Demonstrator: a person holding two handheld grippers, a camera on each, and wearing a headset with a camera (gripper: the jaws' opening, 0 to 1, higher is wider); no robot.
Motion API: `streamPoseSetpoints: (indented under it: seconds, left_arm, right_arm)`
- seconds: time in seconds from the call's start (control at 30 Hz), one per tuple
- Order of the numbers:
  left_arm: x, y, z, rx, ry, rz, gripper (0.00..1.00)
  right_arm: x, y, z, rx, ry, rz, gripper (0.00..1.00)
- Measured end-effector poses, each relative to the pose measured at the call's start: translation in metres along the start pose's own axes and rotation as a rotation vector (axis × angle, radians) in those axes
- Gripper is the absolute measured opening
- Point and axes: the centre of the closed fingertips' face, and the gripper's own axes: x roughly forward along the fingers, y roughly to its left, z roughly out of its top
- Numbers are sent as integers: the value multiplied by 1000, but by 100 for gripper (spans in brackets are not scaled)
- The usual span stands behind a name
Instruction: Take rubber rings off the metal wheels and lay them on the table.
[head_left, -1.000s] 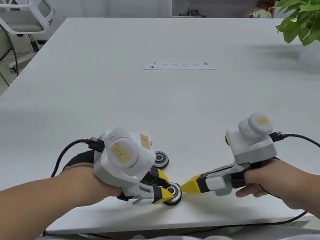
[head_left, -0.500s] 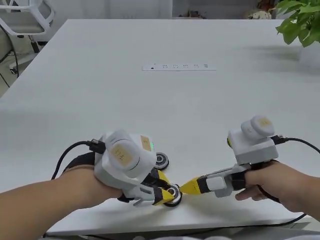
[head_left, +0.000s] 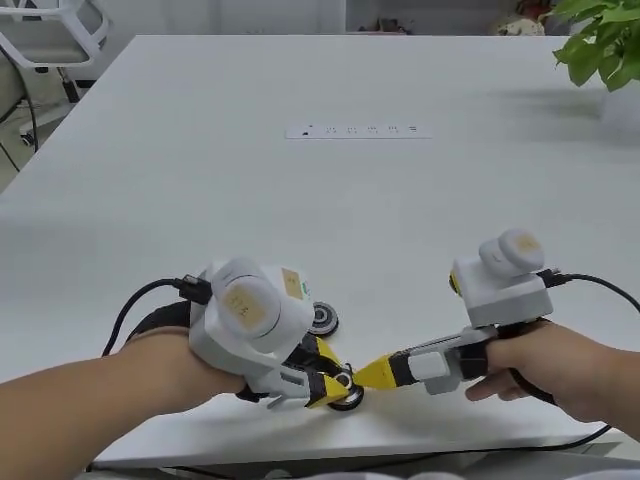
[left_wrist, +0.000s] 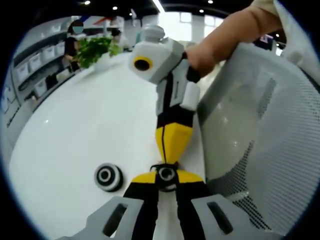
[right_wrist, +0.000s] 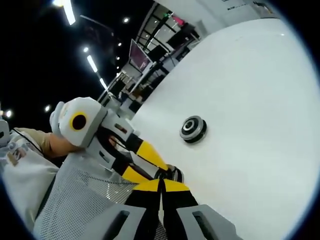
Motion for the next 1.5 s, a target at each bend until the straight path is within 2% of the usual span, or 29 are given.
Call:
streamPoseSetpoints:
  seconds: [0.13, 0.17, 0.2, 0.23, 0.27, 0.3, 0.4, 0.57, 0.9, 1.5]
  left_arm:
    - [0, 0, 0, -2, -2, -1, 12]
    - [0, 0, 0, -4, -6, 3, 12]
    - [0, 0, 0, -4, -5, 2, 12]
    - [0, 0, 0, 1, -3, -2, 12]
    - [0, 0, 0, -4, -7, 1, 12]
    - [1, 0, 0, -7, -9, -1, 12]
    - [1, 0, 0, -2, -7, -1, 12]
    - [1, 0, 0, 2, -17, -3, 12]
    - [1, 0, 2, -8, -49, -10, 13]
    - [-3, -2, 5, -6, -44, -27, 18]
  right_arm:
    - [2, 6, 2, 21, -9, 27, 0]
    - [2, 30, 4, 58, -15, 165, 0]
    - [4, 26, 6, 52, -23, 119, 0]
    - [6, 15, 4, -67, 7, 54, 0]
    - [7, 20, 4, -36, 12, 82, 0]
    - [8, 17, 4, -21, 5, 83, 0]
    - [8, 11, 0, -41, 0, 64, 0]
    - [5, 9, 4, -50, -21, 50, 0]
    - [-1, 1, 3, -75, -16, 21, 0]
    - [-4, 0, 2, -76, -7, 22, 0]
